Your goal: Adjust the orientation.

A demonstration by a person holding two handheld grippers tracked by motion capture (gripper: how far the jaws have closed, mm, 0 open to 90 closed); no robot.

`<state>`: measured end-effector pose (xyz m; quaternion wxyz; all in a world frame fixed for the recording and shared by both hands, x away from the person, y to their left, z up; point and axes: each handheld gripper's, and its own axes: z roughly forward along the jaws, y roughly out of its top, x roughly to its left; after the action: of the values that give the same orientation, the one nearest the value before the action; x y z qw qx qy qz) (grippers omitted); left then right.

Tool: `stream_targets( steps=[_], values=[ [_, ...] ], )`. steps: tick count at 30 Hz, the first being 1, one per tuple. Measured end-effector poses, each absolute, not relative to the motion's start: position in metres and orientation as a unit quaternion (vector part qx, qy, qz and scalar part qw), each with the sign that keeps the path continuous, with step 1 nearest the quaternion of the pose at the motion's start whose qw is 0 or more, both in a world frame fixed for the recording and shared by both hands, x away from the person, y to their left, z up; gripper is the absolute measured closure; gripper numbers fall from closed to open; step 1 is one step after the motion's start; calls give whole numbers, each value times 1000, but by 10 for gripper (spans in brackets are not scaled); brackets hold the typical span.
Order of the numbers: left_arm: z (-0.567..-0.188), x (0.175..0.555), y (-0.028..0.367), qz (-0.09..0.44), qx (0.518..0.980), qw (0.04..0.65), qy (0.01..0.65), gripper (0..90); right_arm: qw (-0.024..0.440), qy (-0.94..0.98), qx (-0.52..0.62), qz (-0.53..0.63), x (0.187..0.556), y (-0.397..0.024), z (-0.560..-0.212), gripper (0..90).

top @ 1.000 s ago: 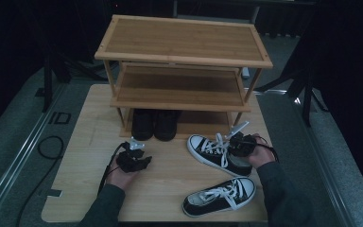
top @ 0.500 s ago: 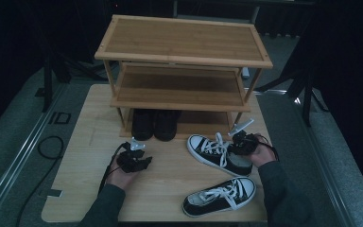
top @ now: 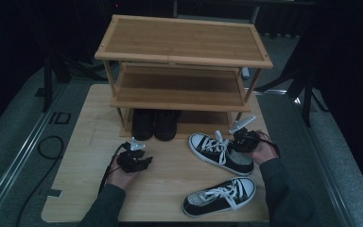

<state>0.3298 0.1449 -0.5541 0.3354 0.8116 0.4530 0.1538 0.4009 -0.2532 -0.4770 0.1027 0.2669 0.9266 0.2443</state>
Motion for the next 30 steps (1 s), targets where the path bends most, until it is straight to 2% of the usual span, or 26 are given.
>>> stream_targets(
  steps=[30],
  values=[
    [-554,330,144,156,813,335,449,556,110,928,242,261,400,-250,-444,884]
  ],
)
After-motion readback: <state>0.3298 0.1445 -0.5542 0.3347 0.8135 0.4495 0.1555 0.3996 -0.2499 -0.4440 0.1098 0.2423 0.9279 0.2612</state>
